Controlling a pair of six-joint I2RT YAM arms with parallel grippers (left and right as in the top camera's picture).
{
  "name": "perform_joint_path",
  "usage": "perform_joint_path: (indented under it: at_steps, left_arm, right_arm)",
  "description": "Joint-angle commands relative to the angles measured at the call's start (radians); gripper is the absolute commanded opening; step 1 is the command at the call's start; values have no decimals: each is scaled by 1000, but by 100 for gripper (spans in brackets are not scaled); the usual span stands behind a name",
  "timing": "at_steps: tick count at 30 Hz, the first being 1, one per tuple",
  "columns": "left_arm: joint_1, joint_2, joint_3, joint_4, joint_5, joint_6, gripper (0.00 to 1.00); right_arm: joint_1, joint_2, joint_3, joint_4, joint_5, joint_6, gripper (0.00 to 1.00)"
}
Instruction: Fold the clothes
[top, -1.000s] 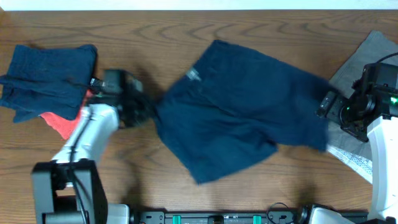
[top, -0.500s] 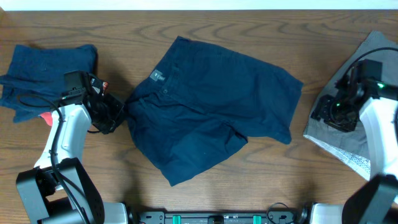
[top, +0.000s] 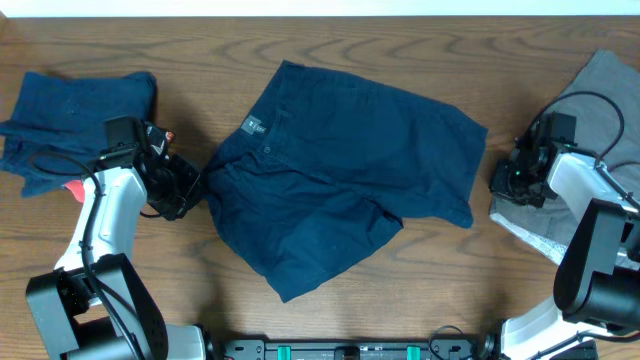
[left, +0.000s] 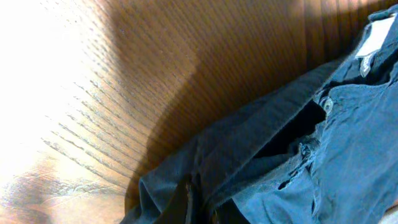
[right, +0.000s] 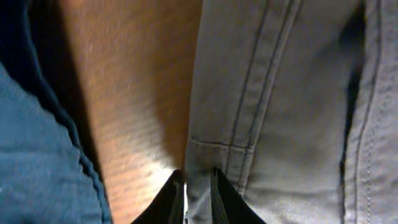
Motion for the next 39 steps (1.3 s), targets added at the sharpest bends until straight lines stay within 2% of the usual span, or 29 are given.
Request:
perform_joint_path:
  at_steps: [1,3,7,9,11,12,14,16,19,21,26,30,34,39]
  left_arm:
    - [-3,-9,-12,-10,-8,18,6]
    - [-3,-9,-13,-16,-8,18,6]
    - [-3,-9,-13,-17,-8,18,6]
    - [-3,-9,-13,-16,-9,18,6]
    - [-3,-9,-13,-16,-9,18,6]
    - [-3,-9,-13,-16,-9,18,6]
    - [-3,-9,-13,-16,-9,18,6]
    - [-3,-9,-13,-16,-9,18,6]
    - [-3,-9,-13,-17,-9,18,6]
    - [-3,-9,-13,-17,-9,18,6]
    - [-3,-9,-13,-17,-9,18,7]
    - [-3,-9,-13,-16,-9,18,7]
    - [-3,-9,-13,-16,-9,18,6]
    - [-3,-9,-13,-16,-9,18,6]
  right_arm:
    - [-48,72,-21,14,262,85,16]
    - [-86,70,-18,0,359,138,24]
    - [-197,58,-5,-90,515,259,28]
    - [-261,47,14,-140,512,327,29]
    - [-313,29,43,-165,405,335,30]
    - [-332,16,61,-168,309,290,29]
    - [-348,-16,92,-164,99,169,35]
    - [-340,-55,115,-166,-104,40,45]
    - [-298,-124,120,-191,-380,-150,81]
    - [-261,-153,120,-230,-486,-230,88]
    - [-159,-161,100,-358,-449,-243,88]
    - [-78,-161,31,-388,-436,-240,88]
    - [-8,-161,-56,-357,-439,-193,89]
    - [71,-161,-151,-219,-438,-59,88]
